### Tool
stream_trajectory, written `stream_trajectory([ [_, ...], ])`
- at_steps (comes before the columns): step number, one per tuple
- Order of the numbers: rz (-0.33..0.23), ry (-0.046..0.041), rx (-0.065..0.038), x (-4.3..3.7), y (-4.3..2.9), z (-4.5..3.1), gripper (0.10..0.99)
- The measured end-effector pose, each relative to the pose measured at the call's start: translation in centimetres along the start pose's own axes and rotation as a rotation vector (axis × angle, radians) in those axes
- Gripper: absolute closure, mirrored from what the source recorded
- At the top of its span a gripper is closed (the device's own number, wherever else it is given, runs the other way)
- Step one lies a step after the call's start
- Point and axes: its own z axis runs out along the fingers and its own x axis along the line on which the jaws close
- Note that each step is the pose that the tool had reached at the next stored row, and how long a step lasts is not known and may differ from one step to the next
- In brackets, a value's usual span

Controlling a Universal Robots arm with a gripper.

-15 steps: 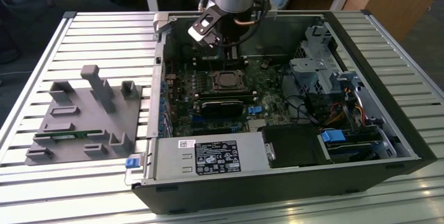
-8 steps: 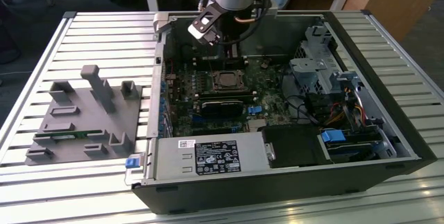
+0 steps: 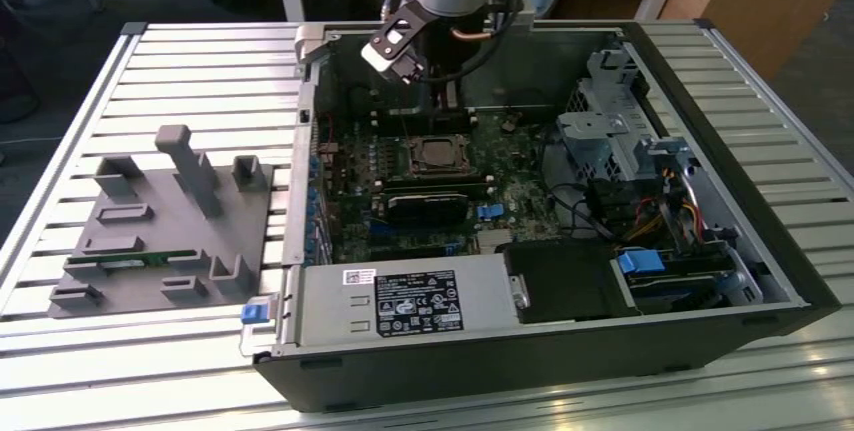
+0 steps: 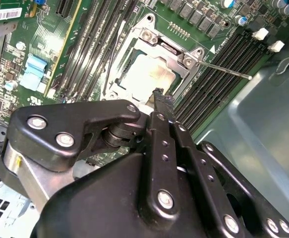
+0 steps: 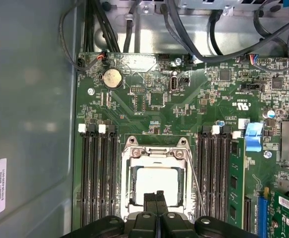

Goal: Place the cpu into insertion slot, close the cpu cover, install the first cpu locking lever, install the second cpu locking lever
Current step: 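Install the first cpu locking lever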

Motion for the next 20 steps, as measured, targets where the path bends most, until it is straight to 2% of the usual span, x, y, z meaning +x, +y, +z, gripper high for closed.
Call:
stream_trajectory([
  [8, 0.000, -0.0001, 0.000, 0.02, 0.03, -1.02, 0.980],
  [11, -0.002, -0.0004, -0.001, 0.02, 0.03, -1.11, 0.980],
  [13, -0.023, -0.0001, 0.000, 0.02, 0.02, -1.12, 0.980],
  [20, -0.150, 0.0020, 0.002, 0.02, 0.03, -1.12, 0.980],
])
